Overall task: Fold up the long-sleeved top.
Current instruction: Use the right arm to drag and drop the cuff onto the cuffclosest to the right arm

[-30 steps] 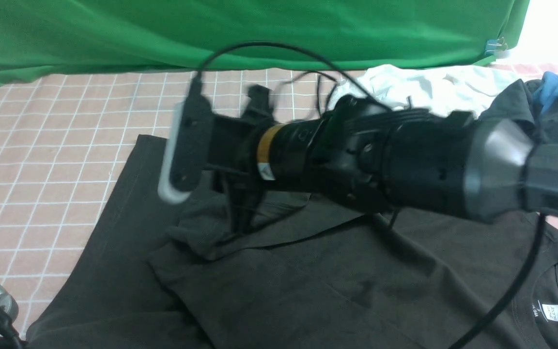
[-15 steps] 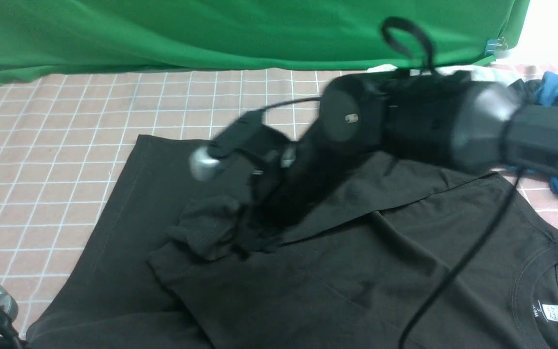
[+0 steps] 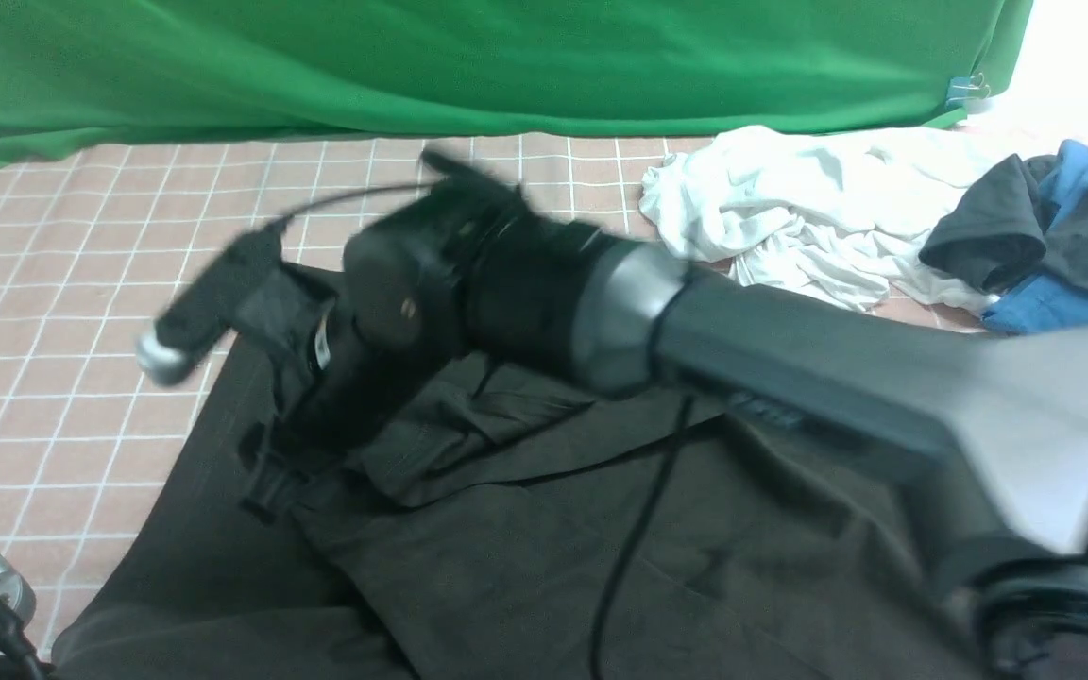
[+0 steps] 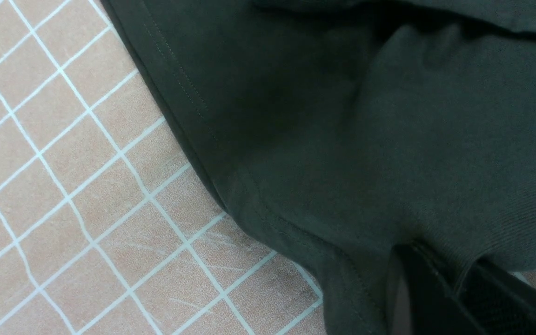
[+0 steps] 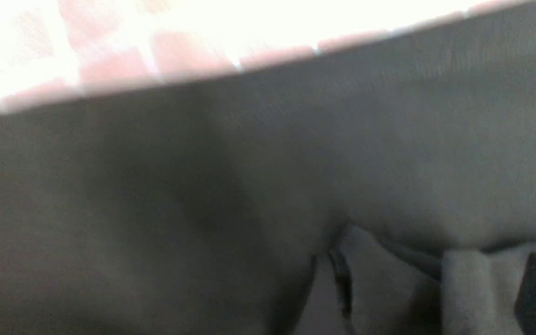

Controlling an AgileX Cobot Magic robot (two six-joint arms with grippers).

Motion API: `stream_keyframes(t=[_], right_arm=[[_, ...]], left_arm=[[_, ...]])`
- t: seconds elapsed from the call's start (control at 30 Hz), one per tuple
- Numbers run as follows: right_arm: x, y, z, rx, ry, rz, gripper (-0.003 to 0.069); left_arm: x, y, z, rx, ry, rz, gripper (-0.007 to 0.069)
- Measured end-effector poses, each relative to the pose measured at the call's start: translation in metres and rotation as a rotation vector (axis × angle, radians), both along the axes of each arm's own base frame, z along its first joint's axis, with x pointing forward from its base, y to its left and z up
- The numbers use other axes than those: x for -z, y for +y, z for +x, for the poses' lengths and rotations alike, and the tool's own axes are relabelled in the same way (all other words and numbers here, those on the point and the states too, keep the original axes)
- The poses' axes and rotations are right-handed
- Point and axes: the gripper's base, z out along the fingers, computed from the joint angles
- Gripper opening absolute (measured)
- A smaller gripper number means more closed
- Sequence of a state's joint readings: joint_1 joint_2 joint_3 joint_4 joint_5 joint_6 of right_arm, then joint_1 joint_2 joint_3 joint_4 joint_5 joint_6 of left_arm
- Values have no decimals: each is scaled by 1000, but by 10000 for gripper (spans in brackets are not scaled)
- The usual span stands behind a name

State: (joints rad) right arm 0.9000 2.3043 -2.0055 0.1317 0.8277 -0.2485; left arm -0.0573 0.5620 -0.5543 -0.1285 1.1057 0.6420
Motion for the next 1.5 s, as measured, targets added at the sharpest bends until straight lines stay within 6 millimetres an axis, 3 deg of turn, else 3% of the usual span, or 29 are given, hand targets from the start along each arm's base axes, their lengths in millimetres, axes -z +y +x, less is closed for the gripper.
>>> stream_keyframes(t=[0.07, 0.27, 0.37, 0.57, 0.7, 0.83, 0.93, 1.1, 1.27, 1.4, 1.47, 1.5], right_arm=[[10, 0, 3, 6, -3, -36, 528], [11, 0, 4, 10, -11, -42, 491], [16, 0, 7, 14, -12, -44, 402], [27, -4, 13, 28, 0, -61, 119], [17, -1, 15, 27, -13, -45, 46], [2, 5, 13, -13, -42, -35, 41], [-12, 16, 1, -162, -92, -45, 39], [-15, 25, -15, -336, -103, -53, 39], [-13, 23, -17, -357, -85, -76, 49], [-13, 22, -17, -312, -50, -71, 178], [-11, 20, -19, -286, -11, -85, 373], [-11, 19, -20, -284, 7, -98, 437]], left_arm=[[0, 0, 0, 0, 1, 0, 37], [0, 0, 0, 0, 2, 0, 37], [0, 0, 0, 0, 2, 0, 37], [0, 0, 0, 0, 2, 0, 37], [0, 0, 0, 0, 3, 0, 37], [0, 0, 0, 0, 3, 0, 37], [0, 0, 0, 0, 3, 0, 37], [0, 0, 0, 1, 4, 0, 37], [0, 0, 0, 1, 6, 0, 37], [0, 0, 0, 1, 6, 0, 37], [0, 0, 0, 1, 6, 0, 37], [0, 0, 0, 1, 6, 0, 37]])
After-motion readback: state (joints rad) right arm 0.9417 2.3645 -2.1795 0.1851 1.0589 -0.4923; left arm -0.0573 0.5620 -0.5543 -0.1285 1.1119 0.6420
